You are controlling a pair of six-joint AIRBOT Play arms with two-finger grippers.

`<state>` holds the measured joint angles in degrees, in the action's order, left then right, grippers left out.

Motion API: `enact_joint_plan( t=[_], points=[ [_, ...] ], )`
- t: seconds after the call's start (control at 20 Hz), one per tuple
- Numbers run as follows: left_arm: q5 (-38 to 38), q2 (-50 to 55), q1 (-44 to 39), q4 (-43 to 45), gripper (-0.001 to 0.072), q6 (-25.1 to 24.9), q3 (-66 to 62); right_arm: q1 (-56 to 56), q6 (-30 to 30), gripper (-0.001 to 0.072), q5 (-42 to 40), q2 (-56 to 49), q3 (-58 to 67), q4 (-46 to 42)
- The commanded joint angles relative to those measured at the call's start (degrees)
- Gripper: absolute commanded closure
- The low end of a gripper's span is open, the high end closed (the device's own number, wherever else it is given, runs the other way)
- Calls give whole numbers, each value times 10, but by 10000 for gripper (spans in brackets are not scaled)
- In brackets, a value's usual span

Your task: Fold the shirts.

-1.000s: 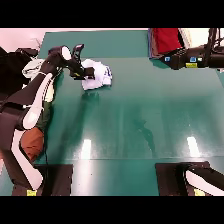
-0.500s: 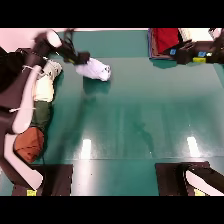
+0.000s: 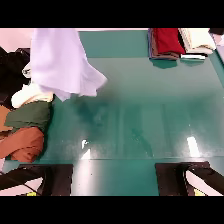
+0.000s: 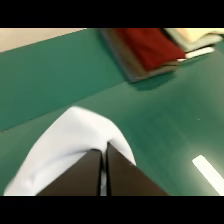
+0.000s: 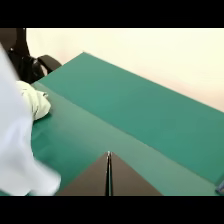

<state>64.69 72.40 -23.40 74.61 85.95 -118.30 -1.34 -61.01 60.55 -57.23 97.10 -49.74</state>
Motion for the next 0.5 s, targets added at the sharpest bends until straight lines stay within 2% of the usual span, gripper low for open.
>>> enact_joint_plan(
  t=[0.0, 0.1, 0.15, 0.2, 0.25, 0.35, 0.45],
  points=[
    [-16, -16, -93, 2, 680, -10, 66, 1, -44, 697, 1, 1, 33, -42],
    [-48, 14, -139, -1, 678, -28, 121, 1, -53, 698, 1, 1, 36, -57],
    [-66, 35, -155, -3, 510, -46, 136, 1, -56, 697, 3, 1, 36, -59],
    [-79, 55, -162, -2, 179, -45, 139, 1, -56, 697, 8, 1, 36, -59],
    [-89, 70, -158, 3, 108, -43, 139, 1, -56, 697, 13, 1, 36, -59],
    [-92, 80, -117, 14, 108, -30, 140, 1, -59, 697, 17, 1, 36, -59],
    [-71, 82, -38, 17, 108, -17, 141, 1, -61, 697, 23, 1, 36, -58]
  ],
)
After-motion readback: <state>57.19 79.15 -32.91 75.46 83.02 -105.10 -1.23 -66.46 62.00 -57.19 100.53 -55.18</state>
